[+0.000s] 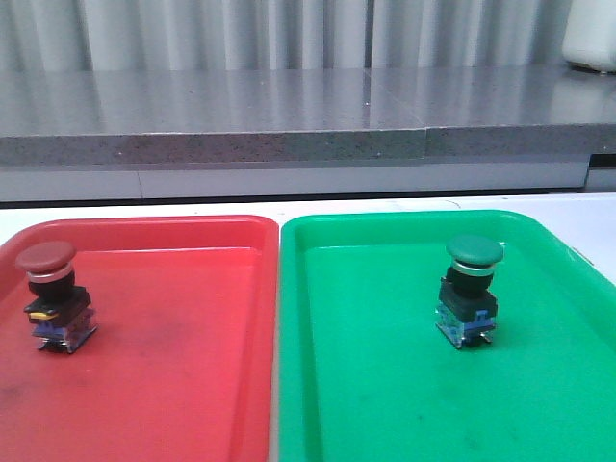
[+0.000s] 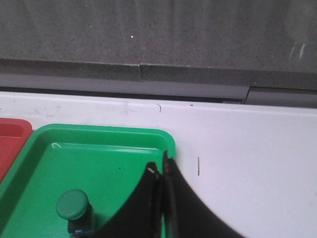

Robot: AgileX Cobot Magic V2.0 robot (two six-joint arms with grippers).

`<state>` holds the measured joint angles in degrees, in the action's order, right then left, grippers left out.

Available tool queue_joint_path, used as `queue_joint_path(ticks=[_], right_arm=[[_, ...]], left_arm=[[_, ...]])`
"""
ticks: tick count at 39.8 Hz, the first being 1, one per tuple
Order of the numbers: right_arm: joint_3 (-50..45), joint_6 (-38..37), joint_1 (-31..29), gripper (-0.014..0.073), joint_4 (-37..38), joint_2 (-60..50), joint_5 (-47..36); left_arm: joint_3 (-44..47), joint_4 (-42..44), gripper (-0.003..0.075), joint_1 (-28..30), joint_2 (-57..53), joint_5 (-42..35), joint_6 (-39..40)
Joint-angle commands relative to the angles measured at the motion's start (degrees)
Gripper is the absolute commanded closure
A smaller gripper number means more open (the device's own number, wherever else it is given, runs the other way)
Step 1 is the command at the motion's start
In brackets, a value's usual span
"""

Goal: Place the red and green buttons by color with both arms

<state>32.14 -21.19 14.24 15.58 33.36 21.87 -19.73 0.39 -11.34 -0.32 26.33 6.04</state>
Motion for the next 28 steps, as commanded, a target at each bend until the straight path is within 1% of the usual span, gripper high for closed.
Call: queue_joint_path(ticks=[1,7,12,16,28], right_arm=[[-3.4,0.2,-0.4,0.0662,1.4,-7.5,-5.3],[-9.7,0.3,-0.4,0.0662,2.6,-18.3,-5.2],[-11.3,0.3,-0.4,0.0662,3.6,-23.8,-5.0],[-11.3,0.3,-0.4,0.0662,3.6,-25.3,-4.9],[-11.3,0.3,-0.4,0.0662,3.6,-25.3,-4.9]], left_arm=[[-1.4,-0.4,0.0740,0.0,-0.7,-4.1,0.5],[-1.4,-0.4,0.0740,0.0,-0.7,-4.1,0.5],[-1.4,-0.4,0.0740,0.0,-0.7,-4.1,0.5],[-1.4,-0.4,0.0740,0.0,-0.7,-4.1,0.5],[-1.4,-0.4,0.0740,0.0,-0.7,-4.1,0.5]])
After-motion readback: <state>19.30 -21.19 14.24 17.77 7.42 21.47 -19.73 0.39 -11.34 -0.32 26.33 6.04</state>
